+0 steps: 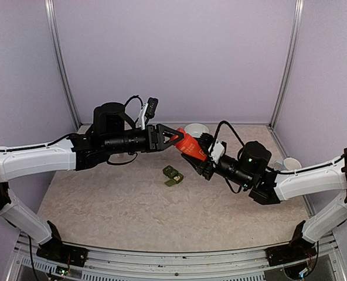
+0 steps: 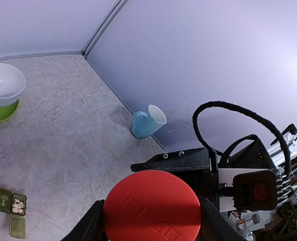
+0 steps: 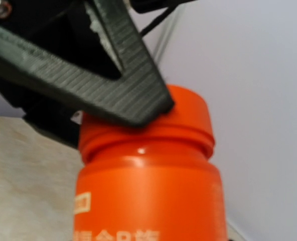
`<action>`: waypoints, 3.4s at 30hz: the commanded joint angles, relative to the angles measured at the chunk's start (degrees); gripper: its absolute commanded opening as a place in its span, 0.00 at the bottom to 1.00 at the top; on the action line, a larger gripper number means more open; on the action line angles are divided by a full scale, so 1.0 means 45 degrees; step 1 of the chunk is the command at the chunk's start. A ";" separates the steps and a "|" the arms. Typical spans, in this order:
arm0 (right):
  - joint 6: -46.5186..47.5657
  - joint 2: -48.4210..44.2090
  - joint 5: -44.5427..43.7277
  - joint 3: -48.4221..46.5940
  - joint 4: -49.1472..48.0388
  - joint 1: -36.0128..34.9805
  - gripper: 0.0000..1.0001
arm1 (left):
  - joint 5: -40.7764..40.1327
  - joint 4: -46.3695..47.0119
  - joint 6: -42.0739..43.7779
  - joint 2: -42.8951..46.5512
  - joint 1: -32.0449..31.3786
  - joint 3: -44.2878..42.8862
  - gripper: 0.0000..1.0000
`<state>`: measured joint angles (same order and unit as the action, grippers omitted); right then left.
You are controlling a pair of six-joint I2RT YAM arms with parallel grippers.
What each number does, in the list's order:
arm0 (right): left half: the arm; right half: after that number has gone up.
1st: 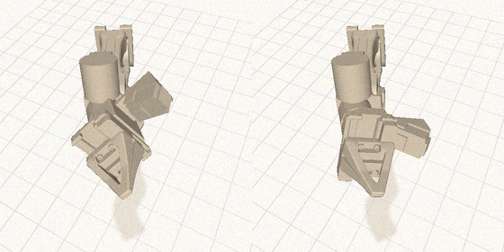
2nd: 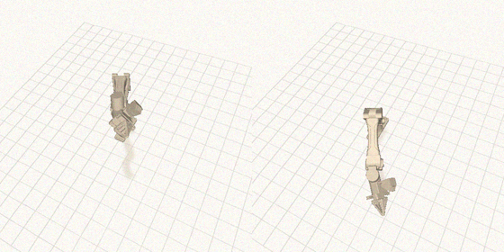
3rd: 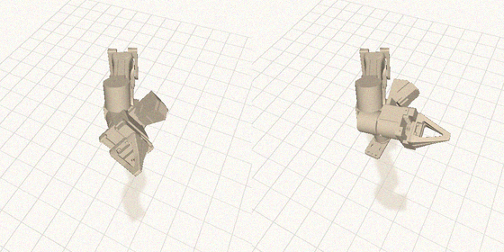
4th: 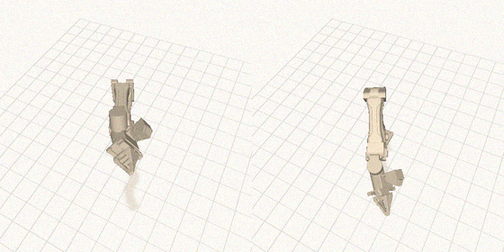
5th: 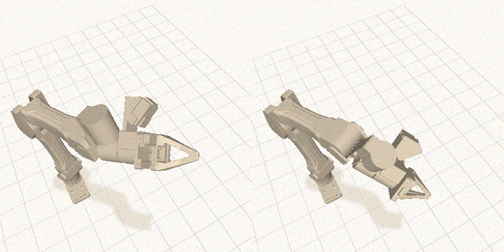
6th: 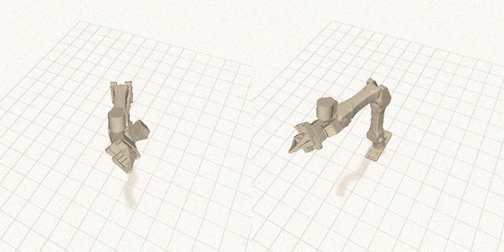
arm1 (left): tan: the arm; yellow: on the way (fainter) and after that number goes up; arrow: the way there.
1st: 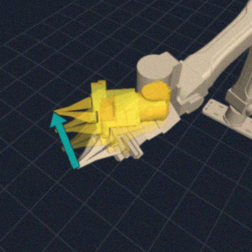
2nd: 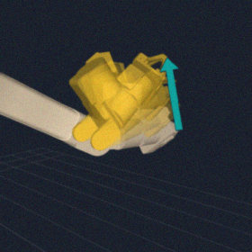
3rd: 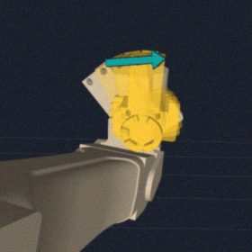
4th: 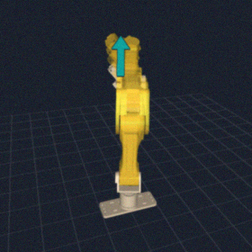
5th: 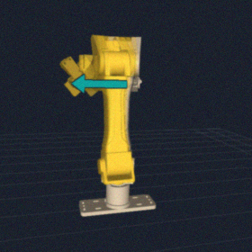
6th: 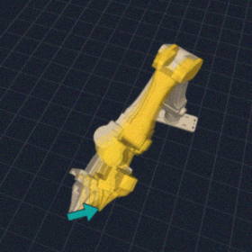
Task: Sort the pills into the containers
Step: Screw the lid of the pill bottle onto the pill bottle.
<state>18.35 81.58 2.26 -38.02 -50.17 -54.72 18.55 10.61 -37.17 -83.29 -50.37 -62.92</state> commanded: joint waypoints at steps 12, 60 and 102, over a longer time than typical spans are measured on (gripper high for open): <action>-0.0065 -0.0716 0.1004 -0.0505 0.0589 -0.0431 0.21 | 0.3016 -0.1090 0.2173 -0.0735 -0.0139 -0.0307 0.37; -1.0590 -0.0602 0.8113 -0.1095 0.1375 0.2224 0.21 | 0.3640 0.1979 0.2675 0.2537 0.0339 0.2522 0.99; -0.7398 0.1695 0.5825 -0.2331 0.2188 0.0567 0.20 | 0.0668 0.3247 0.0321 0.0751 0.0099 0.1635 0.99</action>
<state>-16.29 87.57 29.12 -46.37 -40.45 -50.85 20.84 23.24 -36.03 -79.09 -50.15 -52.90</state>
